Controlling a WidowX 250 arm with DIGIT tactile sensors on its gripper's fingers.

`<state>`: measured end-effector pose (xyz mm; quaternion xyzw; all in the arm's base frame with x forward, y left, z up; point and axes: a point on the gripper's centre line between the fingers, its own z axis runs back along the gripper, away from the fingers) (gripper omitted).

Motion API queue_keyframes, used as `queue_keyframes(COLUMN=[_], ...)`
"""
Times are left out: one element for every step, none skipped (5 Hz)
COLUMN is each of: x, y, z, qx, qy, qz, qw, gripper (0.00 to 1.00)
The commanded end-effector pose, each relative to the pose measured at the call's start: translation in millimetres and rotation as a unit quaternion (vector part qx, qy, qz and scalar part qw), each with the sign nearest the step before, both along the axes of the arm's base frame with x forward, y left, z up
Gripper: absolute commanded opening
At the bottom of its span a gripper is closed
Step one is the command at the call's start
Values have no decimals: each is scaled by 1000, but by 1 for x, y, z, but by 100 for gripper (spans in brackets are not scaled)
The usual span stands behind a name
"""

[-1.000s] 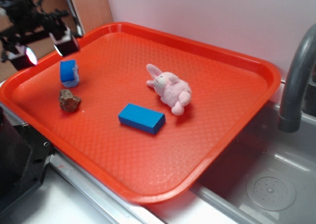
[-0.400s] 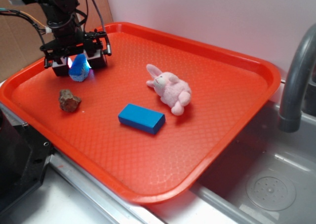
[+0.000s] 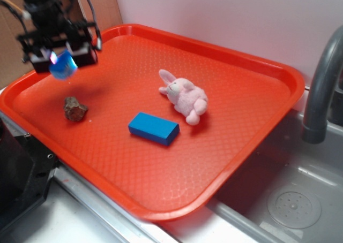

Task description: Grab the blue sponge.

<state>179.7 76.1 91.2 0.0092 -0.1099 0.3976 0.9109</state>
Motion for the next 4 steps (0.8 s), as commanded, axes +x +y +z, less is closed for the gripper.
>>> queue_keyframes(x=[11, 27, 22, 15], y=[-54, -74, -76, -75], z=[70, 76, 76, 71], qx=[35, 6, -9, -7], qy=[-30, -34, -27, -22], qz=[-149, -195, -199, -195], qw=[988, 980, 980, 980], gripper=[0, 0, 0, 0])
